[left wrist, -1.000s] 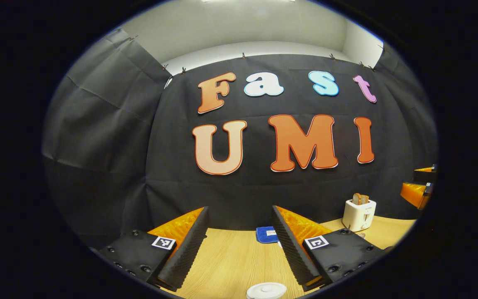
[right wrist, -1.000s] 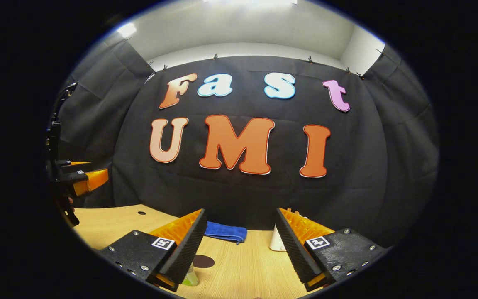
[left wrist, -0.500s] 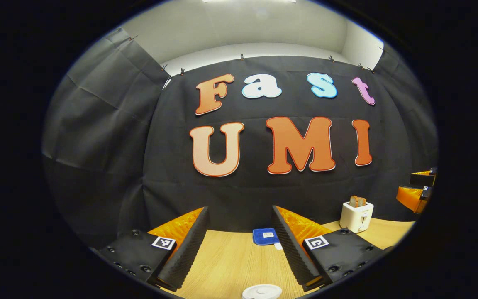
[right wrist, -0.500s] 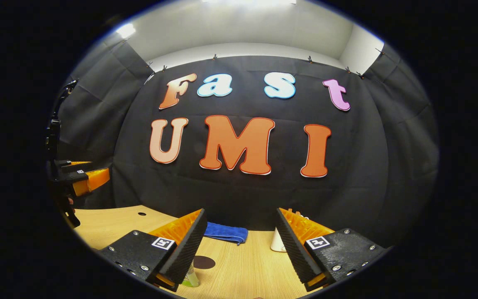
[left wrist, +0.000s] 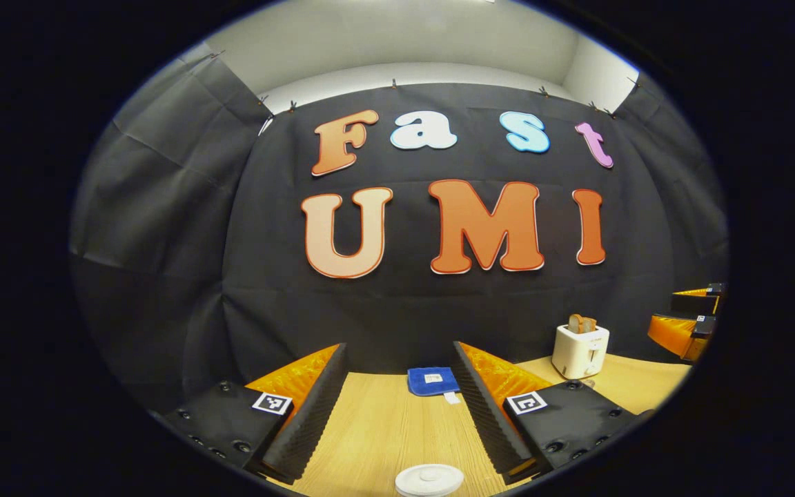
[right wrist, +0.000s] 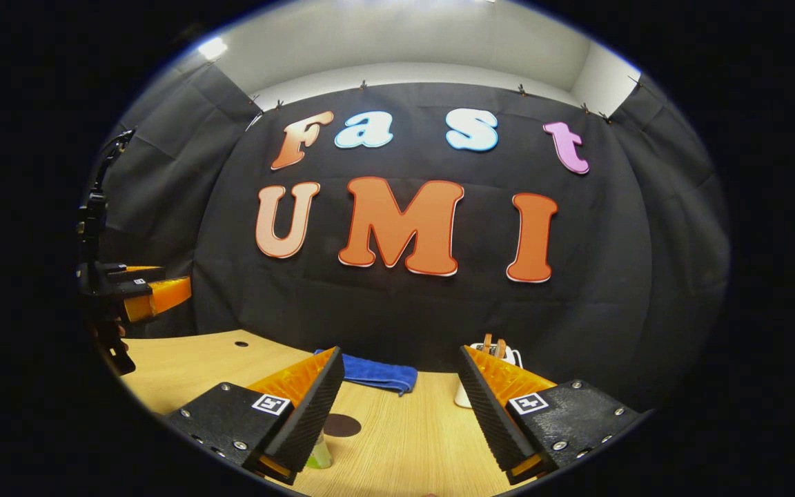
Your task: Open the teacup lid with one hand, grasp the water bottle and pour water into the teacup with the other hand; after pouring, place the water bottle on the coaster and then close the teacup lid.
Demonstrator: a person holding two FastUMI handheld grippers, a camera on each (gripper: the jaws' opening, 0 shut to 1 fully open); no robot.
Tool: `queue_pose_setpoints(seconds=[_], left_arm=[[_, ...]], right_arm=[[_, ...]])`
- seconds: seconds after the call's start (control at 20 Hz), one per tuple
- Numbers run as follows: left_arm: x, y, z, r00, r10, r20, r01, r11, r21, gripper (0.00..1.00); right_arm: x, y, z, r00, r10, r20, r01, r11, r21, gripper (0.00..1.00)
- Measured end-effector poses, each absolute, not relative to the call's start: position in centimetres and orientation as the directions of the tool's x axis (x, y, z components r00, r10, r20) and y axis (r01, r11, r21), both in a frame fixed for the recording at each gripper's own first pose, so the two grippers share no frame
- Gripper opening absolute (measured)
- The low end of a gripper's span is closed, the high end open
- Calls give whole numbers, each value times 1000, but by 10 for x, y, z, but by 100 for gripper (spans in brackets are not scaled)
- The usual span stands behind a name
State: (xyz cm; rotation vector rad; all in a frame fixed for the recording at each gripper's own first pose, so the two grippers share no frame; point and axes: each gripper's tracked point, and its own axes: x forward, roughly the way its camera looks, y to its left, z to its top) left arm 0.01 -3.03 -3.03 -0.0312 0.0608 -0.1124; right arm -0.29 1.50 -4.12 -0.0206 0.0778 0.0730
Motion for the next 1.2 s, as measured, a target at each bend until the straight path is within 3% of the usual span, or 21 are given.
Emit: queue_pose_setpoints(seconds=[0.35, 0.75, 1.0, 1.2], left_arm=[[-9, -56, -92, 957, -209, -203, 198, 977, -73, 96], [-17, -50, -164, 906, -193, -377, 190, 981, -46, 97], [-32, -65, -210, 839, -258, -478, 256, 964, -72, 96], [-37, -73, -220, 830, -289, -476, 294, 953, -66, 96]], right_arm=[[-11, 25, -83, 981, 115, -159, -120, 992, -24, 99], [-20, 44, -127, 952, 177, -252, -184, 983, -4, 100], [-25, 51, -153, 932, 193, -308, -211, 977, -25, 99], [-30, 58, -165, 918, 221, -329, -237, 971, -10, 98]])
